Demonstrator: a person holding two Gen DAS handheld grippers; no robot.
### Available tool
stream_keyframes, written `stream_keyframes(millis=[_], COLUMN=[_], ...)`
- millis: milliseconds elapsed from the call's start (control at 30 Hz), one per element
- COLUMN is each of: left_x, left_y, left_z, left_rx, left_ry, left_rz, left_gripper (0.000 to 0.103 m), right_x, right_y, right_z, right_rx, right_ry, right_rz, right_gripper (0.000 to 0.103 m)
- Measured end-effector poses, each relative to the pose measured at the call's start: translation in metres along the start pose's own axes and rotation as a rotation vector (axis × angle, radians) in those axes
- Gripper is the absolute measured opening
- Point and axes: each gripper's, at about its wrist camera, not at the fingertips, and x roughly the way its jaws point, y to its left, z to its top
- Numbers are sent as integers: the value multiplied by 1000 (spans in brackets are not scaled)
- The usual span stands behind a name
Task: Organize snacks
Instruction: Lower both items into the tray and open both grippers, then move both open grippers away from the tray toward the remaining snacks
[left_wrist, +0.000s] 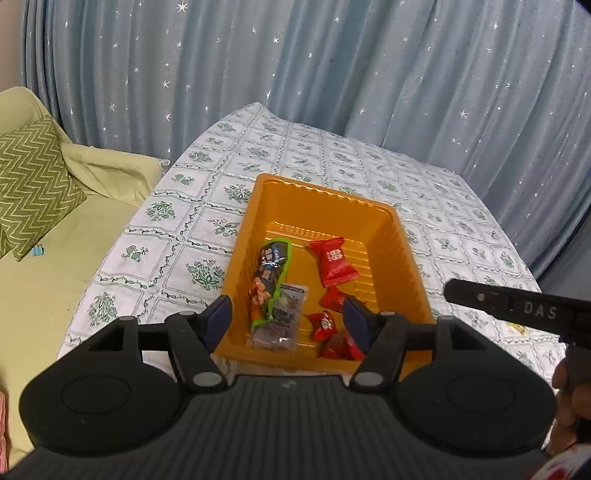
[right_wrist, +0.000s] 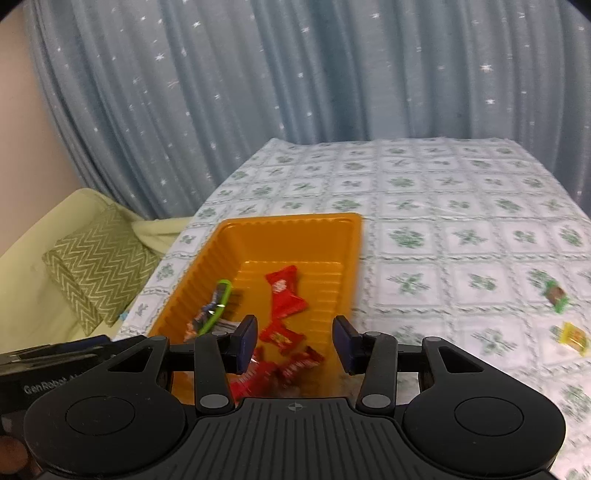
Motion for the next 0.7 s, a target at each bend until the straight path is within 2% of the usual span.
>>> stream_keyframes(millis=[367, 700], left_x=[-45, -73], left_y=[-28, -55], left_z=[-20, -32], left_rx=[3, 29], left_ry=[-10, -24], left_rz=[-5, -26], left_gripper=[71, 77], right_x=[-67, -109], right_y=[-17, -27], right_z=[-29, -42], right_rx=[66, 95], right_ry=[-20, -52], right_rz=[-65, -101], right_gripper=[48, 55])
